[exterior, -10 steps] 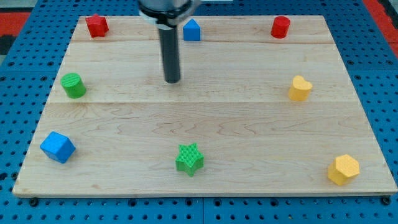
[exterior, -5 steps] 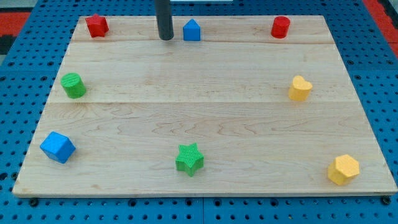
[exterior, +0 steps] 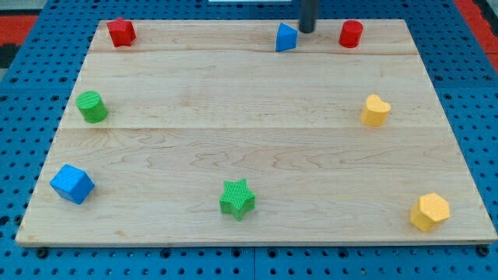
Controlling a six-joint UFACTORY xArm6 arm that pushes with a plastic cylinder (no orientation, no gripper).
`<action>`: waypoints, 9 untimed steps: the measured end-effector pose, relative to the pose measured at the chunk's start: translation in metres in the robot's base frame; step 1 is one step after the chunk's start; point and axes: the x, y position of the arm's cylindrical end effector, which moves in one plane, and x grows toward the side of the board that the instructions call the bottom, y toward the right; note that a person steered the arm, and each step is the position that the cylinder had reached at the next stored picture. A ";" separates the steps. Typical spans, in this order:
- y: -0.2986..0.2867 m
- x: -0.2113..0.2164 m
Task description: Move the blue triangle closer to red circle
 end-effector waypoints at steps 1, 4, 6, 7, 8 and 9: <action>-0.086 -0.003; -0.145 0.036; -0.038 0.017; -0.089 0.020; -0.111 0.055; -0.060 0.067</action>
